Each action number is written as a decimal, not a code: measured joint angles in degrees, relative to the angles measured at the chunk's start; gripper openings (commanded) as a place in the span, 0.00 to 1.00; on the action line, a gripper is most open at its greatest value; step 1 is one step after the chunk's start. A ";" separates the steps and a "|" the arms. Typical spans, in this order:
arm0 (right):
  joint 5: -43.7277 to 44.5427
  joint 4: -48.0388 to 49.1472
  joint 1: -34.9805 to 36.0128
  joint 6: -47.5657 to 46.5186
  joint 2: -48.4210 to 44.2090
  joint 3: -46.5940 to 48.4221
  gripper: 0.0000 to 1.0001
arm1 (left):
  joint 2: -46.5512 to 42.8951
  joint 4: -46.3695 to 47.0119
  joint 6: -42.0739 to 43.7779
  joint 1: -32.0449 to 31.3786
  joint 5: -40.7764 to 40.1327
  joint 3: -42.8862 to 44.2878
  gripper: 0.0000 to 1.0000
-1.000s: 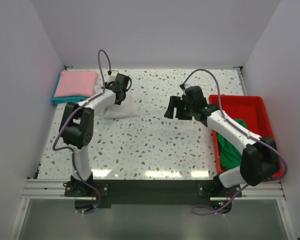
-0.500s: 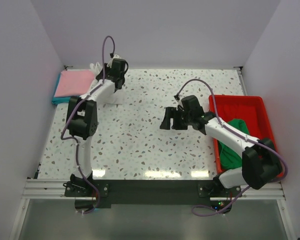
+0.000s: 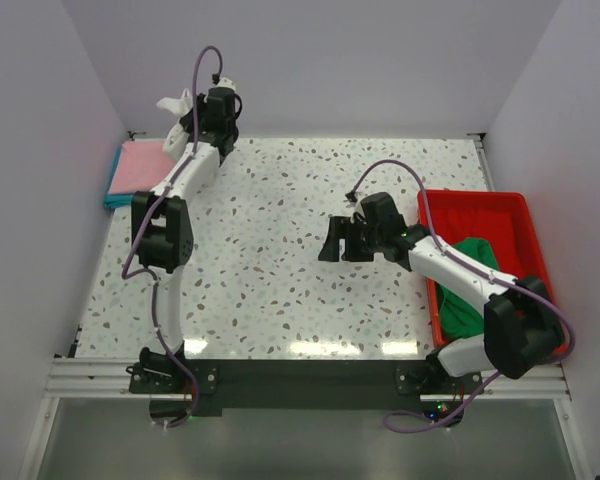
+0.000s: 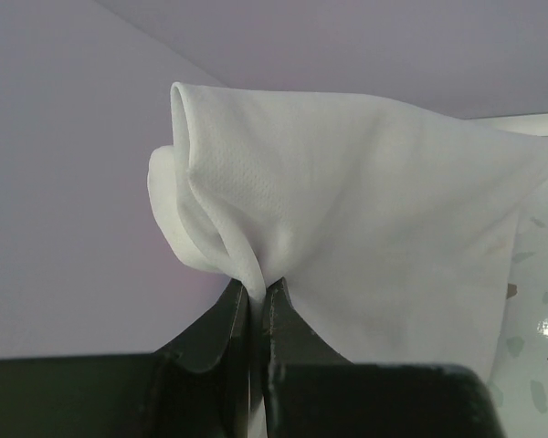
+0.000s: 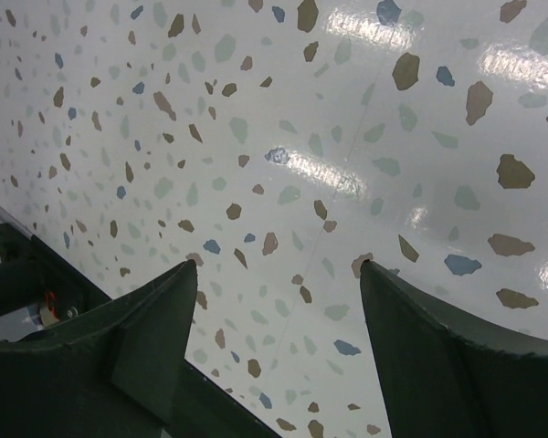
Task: Fold and stack the t-shirts
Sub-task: Neatly place the folded tshirt to the corner, then reset both grippers
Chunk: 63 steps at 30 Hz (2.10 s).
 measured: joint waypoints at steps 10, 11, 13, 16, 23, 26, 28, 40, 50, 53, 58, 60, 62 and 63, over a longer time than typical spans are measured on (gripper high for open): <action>0.02 0.04 0.00 0.02 1.25 0.33 0.75 | 0.35 -1.81 1.07 0.28 4.85 1.44 0.00; 0.04 0.02 0.00 0.02 1.33 0.48 0.75 | 0.35 -2.25 1.01 0.44 5.46 1.95 0.00; 0.04 0.00 0.00 0.02 1.38 0.70 0.75 | 0.26 -2.82 0.76 1.01 6.91 2.86 0.00; 0.07 -0.11 0.00 0.02 1.38 1.22 0.74 | -0.24 -4.42 -0.04 2.36 9.44 3.89 0.00; 0.09 -0.42 0.00 0.00 1.51 3.28 0.74 | -0.96 -7.21 -1.40 5.05 13.49 4.50 0.00; 0.09 -0.42 0.02 0.00 2.12 4.04 0.74 | -0.98 -8.24 -1.75 6.14 15.41 4.76 0.00; 0.09 -0.46 0.04 0.00 2.60 4.22 0.74 | -0.98 -8.57 -1.77 7.04 16.41 4.79 0.00; 0.42 -0.76 0.39 -0.07 6.91 4.57 0.74 | -0.72 -9.51 -2.95 13.25 21.46 4.96 0.00; 1.44 -1.18 0.52 -0.31 9.88 4.66 0.74 | 5.14 -6.78 -9.09 19.28 16.20 6.23 0.93; 1.70 -1.33 0.74 -0.57 9.92 4.66 0.74 | 5.22 -8.11 -13.81 19.58 16.70 7.37 1.00; 2.25 -1.40 1.03 -0.96 9.92 4.66 0.74 | 0.98 -8.26 -23.39 19.15 22.45 6.14 1.00; 2.91 -1.44 1.09 -1.16 9.84 4.66 0.74 | -2.67 -8.07 -28.00 18.86 25.05 3.39 1.00; 3.45 -1.60 1.09 -1.38 9.33 4.66 0.75 | -5.97 -7.80 -31.93 18.40 27.02 0.85 1.00; 3.78 -1.73 1.09 -1.55 8.83 4.66 0.75 | -7.98 -7.28 -34.16 18.05 28.00 -1.11 1.00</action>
